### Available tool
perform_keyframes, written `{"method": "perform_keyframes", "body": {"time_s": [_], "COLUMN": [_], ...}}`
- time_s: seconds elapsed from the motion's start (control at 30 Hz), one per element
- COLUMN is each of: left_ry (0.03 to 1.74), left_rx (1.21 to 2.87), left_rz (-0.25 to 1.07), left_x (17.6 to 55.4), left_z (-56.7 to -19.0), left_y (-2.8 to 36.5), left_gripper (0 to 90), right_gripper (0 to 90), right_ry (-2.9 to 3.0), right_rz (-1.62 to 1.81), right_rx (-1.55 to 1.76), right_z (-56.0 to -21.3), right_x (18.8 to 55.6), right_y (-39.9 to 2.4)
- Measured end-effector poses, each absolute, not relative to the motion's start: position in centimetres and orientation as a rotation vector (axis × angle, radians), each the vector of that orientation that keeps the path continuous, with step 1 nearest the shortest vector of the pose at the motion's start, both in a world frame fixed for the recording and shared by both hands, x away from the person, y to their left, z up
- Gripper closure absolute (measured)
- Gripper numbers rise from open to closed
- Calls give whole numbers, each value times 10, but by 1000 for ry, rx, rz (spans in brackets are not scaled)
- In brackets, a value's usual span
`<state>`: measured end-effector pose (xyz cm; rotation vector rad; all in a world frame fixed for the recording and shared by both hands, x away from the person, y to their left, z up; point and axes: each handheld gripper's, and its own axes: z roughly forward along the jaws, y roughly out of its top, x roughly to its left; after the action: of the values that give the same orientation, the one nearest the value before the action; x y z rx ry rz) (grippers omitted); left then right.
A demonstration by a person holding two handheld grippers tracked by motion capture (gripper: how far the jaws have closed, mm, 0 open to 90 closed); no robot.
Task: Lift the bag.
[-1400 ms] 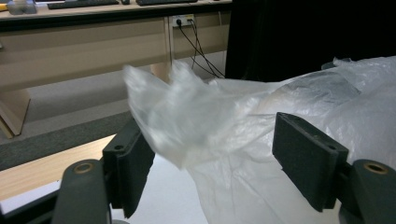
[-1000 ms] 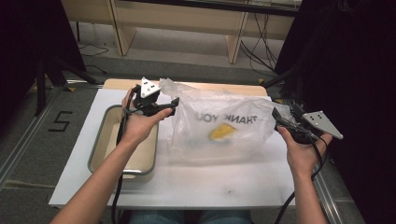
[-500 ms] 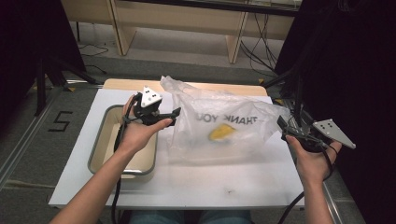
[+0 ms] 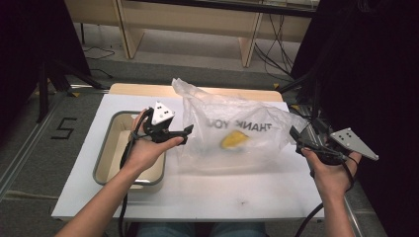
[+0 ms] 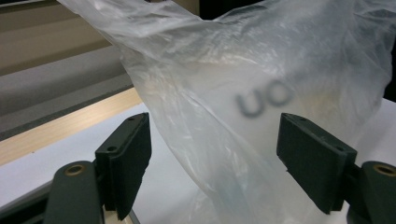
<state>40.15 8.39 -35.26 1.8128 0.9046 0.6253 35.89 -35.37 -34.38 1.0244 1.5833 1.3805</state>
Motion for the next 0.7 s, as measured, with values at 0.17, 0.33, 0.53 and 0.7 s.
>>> {"method": "perform_keyframes", "body": {"time_s": [0.17, 0.33, 0.53, 0.7], "left_ry": [873, 837, 790, 771], "left_rx": [1842, 1874, 1917, 1943], "left_rz": [610, 592, 569, 555], "left_x": [390, 378, 366, 360], "left_z": [-358, -365, -377, -387], "left_y": [82, 78, 74, 74], "left_gripper": [265, 265, 264, 263], "right_gripper": [155, 157, 161, 166], "right_ry": [1656, 1721, 1775, 1803], "right_rz": [1342, 1318, 1304, 1311], "right_rx": [1057, 1074, 1085, 1106], "right_z": [-366, -383, -397, -410], "right_x": [351, 345, 334, 325], "right_y": [-359, -361, -361, -362]}}
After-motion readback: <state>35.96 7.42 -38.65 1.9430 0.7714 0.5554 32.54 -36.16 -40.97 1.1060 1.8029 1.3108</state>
